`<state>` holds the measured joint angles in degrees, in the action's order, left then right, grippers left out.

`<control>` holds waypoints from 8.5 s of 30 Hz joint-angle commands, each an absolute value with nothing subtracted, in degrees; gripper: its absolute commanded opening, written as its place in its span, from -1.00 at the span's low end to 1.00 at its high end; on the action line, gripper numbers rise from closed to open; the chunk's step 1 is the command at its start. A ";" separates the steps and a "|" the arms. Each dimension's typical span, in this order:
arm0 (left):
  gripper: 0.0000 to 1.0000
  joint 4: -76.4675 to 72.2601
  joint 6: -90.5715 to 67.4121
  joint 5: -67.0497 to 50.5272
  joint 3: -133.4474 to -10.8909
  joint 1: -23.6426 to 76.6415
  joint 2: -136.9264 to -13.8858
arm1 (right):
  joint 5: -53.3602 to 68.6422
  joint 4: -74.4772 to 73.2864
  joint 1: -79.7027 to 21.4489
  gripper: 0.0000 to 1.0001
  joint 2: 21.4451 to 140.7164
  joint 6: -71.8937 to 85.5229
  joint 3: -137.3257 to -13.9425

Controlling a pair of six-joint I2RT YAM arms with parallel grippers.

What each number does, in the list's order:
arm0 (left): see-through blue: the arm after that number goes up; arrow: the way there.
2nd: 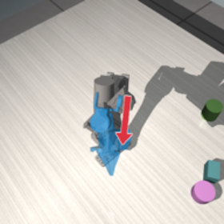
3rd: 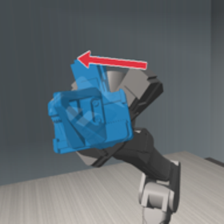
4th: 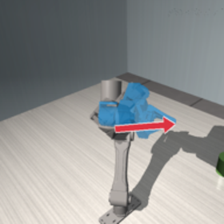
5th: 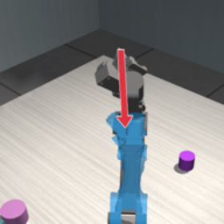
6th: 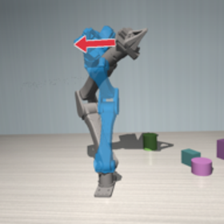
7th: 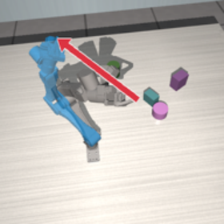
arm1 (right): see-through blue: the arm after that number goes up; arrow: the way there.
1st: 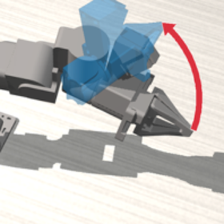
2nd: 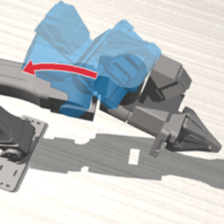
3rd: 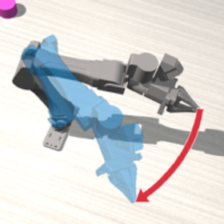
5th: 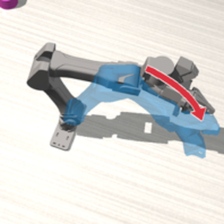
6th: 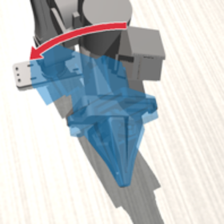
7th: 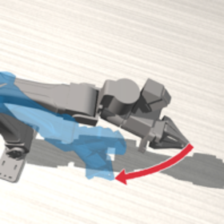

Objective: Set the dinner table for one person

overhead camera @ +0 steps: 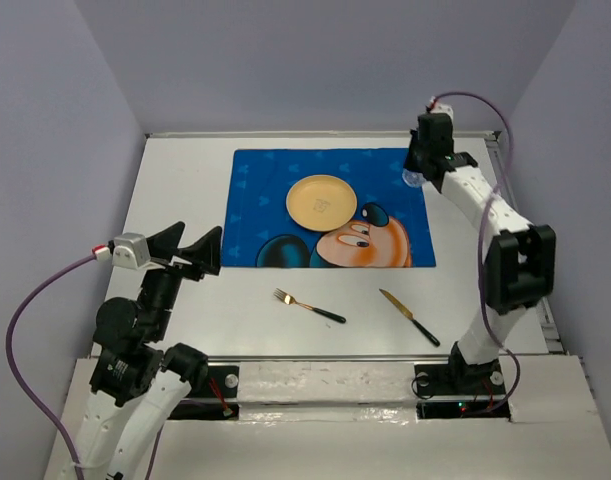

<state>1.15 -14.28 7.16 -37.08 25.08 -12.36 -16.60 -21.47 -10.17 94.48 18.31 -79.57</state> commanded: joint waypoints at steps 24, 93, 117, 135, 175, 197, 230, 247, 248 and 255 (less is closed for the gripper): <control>0.98 -0.79 -12.74 9.67 -37.00 23.99 -16.61 | -13.98 -28.39 -11.69 -1.00 136.14 -3.08 -128.14; 0.98 -1.58 -13.80 6.95 -36.74 16.53 -22.67 | -2.98 -10.72 -63.72 -0.49 95.71 12.48 -49.04; 0.98 -1.49 -13.97 7.12 -36.83 15.91 -21.62 | -12.74 -9.15 -62.32 -1.00 99.84 16.16 -74.35; 0.98 -1.85 -14.77 5.27 -36.56 16.00 -19.86 | -21.61 -5.98 -53.17 -1.00 113.02 30.57 -88.32; 0.98 -1.93 -15.03 4.75 -36.47 18.54 -20.65 | -21.63 -12.83 -48.34 -0.19 139.49 41.93 -116.90; 0.98 -1.93 -14.85 4.57 -36.83 21.09 -17.05 | -14.60 -20.96 -43.43 -0.07 80.31 35.13 -47.34; 0.98 -0.70 -13.18 8.61 -37.18 29.09 -12.66 | -17.50 -47.03 -32.97 0.58 73.21 48.70 -40.79; 0.98 -0.79 -13.10 8.97 -37.09 28.92 -14.24 | 4.48 -32.88 -32.17 -0.52 78.65 37.44 -38.40; 0.98 -0.88 -13.18 8.88 -37.09 28.65 -14.33 | 4.92 -31.65 -33.91 -0.59 79.45 36.92 -38.76; 0.98 -0.97 -13.27 8.44 -37.00 27.51 -15.29 | 3.00 -29.18 -42.17 -0.87 87.79 33.93 -46.66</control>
